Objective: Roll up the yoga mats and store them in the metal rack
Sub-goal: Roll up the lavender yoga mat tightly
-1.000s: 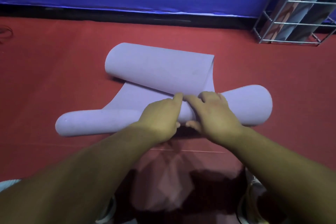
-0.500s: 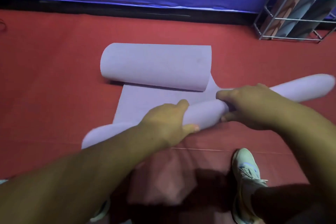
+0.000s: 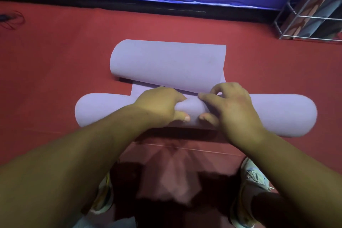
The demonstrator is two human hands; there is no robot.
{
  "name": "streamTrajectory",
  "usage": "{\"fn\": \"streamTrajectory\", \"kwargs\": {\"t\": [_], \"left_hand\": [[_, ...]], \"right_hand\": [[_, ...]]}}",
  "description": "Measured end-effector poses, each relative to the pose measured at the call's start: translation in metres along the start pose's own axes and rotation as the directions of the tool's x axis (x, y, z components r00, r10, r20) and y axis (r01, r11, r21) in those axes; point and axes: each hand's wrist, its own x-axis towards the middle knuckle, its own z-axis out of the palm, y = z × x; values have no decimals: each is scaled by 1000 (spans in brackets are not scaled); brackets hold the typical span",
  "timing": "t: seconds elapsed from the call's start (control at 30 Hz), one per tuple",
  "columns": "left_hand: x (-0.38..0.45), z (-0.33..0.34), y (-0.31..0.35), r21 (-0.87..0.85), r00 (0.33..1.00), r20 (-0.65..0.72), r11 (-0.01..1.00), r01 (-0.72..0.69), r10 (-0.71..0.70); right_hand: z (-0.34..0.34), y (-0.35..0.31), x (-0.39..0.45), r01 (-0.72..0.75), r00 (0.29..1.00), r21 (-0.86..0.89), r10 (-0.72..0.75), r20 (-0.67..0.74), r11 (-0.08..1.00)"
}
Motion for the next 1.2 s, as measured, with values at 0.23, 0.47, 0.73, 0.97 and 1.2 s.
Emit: {"fn": "streamTrajectory", "kwargs": {"t": [0.23,0.47,0.73,0.97,1.2], "left_hand": [[8,14,14,138,980,-200,990,23,5],[25,40,2,223,856,-467,966,-128,222],[26,38,-4,231,882,-440,970,-70,168],[20,33,0,260,912,-391,966,-17,121],[19,31,4,328,909,-402,944,34,107]], "right_hand": [[6,5,0,-14,983,-42,22,182,999],[7,11,9,-31,993,-28,34,114,999],[8,1,20,22,998,-31,-20,64,999],[6,-22,22,-47,987,-115,63,145,992],[-2,-26,24,-126,967,-171,159,197,977]]}}
